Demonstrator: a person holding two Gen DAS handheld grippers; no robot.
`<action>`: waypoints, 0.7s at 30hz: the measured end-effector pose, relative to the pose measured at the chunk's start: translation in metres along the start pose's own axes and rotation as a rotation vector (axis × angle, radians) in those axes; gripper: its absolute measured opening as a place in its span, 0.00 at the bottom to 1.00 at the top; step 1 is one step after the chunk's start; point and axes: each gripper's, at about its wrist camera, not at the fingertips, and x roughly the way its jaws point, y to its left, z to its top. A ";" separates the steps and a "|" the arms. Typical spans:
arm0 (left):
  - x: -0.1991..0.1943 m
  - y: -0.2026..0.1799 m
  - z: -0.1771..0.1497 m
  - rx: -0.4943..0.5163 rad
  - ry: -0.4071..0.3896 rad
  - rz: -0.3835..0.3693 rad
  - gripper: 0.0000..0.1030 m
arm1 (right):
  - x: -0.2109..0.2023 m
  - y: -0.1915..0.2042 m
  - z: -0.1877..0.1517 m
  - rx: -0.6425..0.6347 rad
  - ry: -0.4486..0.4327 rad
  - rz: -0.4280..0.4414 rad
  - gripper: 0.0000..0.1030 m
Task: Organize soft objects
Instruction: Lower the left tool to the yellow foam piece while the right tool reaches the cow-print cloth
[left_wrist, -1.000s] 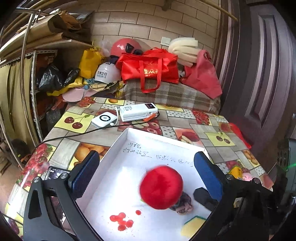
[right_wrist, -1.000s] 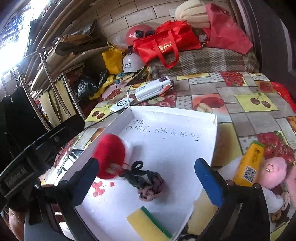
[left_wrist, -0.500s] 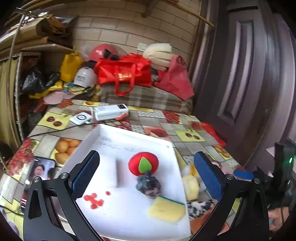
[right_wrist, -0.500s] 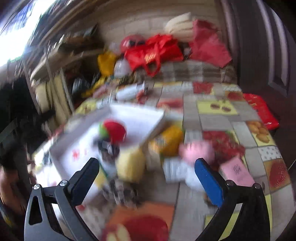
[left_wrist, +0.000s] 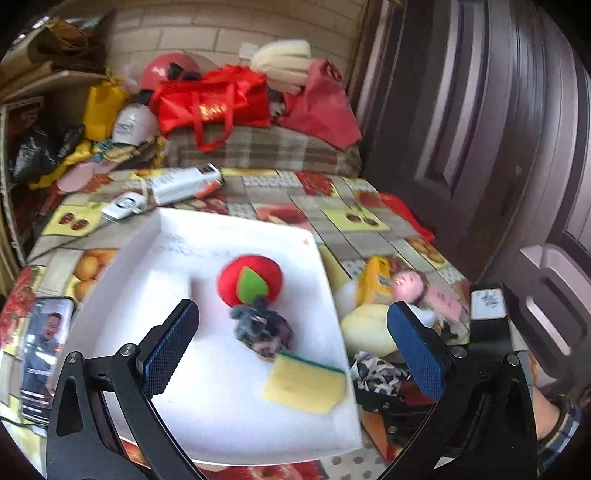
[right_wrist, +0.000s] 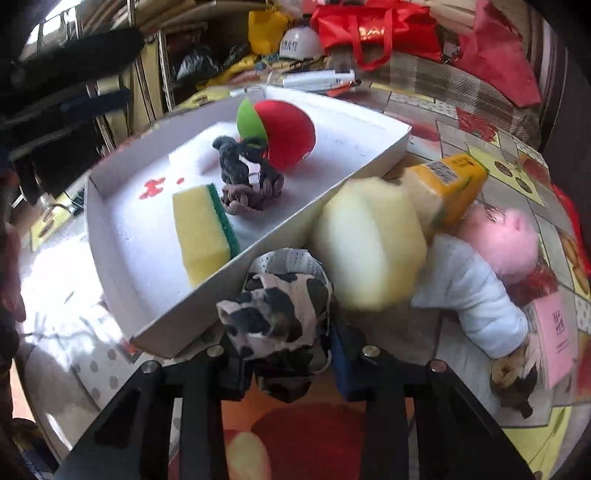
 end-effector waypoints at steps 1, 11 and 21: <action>0.003 -0.002 -0.001 0.002 0.016 -0.013 1.00 | -0.005 -0.002 -0.005 0.008 -0.002 0.009 0.32; 0.035 -0.045 -0.010 0.159 0.121 -0.060 1.00 | -0.081 -0.081 -0.086 0.266 -0.086 -0.114 0.32; 0.064 -0.113 -0.033 0.502 0.310 -0.197 1.00 | -0.083 -0.098 -0.104 0.343 -0.151 -0.048 0.32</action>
